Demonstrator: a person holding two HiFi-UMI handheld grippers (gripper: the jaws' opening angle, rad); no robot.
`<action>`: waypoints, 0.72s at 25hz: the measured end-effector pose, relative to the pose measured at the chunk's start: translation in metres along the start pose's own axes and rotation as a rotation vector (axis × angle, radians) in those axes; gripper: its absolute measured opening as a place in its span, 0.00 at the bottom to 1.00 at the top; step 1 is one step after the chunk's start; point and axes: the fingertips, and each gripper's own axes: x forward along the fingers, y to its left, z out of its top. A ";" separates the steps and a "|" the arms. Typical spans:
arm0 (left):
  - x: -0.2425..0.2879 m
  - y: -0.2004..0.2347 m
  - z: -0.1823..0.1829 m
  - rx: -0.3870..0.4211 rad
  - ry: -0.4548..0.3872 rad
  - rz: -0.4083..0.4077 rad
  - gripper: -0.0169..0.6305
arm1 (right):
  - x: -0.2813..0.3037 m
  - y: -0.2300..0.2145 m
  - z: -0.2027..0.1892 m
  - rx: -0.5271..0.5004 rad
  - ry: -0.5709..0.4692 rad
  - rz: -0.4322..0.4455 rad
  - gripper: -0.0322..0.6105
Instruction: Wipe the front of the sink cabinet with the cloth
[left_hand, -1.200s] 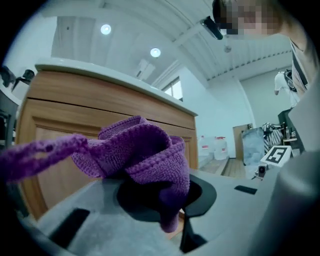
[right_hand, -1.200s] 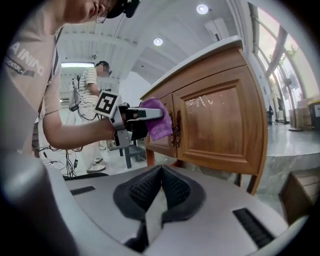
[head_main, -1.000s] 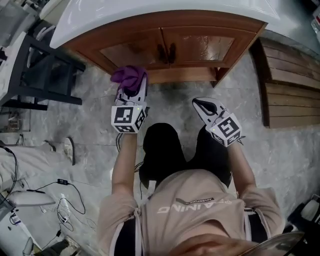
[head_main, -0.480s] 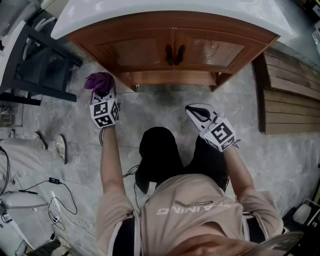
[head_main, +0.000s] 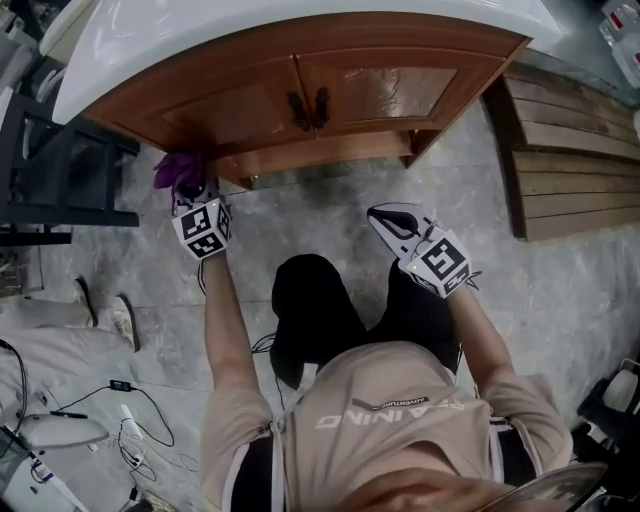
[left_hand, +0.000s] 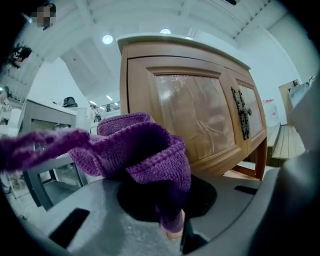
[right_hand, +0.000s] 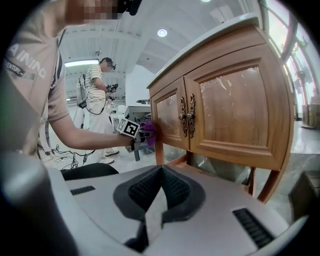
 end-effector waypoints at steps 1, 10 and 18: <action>0.001 -0.004 0.002 -0.008 -0.001 -0.006 0.10 | -0.001 -0.001 -0.002 0.009 -0.001 -0.003 0.07; 0.012 -0.062 0.022 -0.026 -0.029 -0.134 0.10 | -0.001 -0.002 -0.005 0.044 -0.028 -0.009 0.07; 0.020 -0.154 0.044 -0.032 -0.076 -0.265 0.10 | -0.003 -0.004 0.000 0.081 -0.073 -0.027 0.07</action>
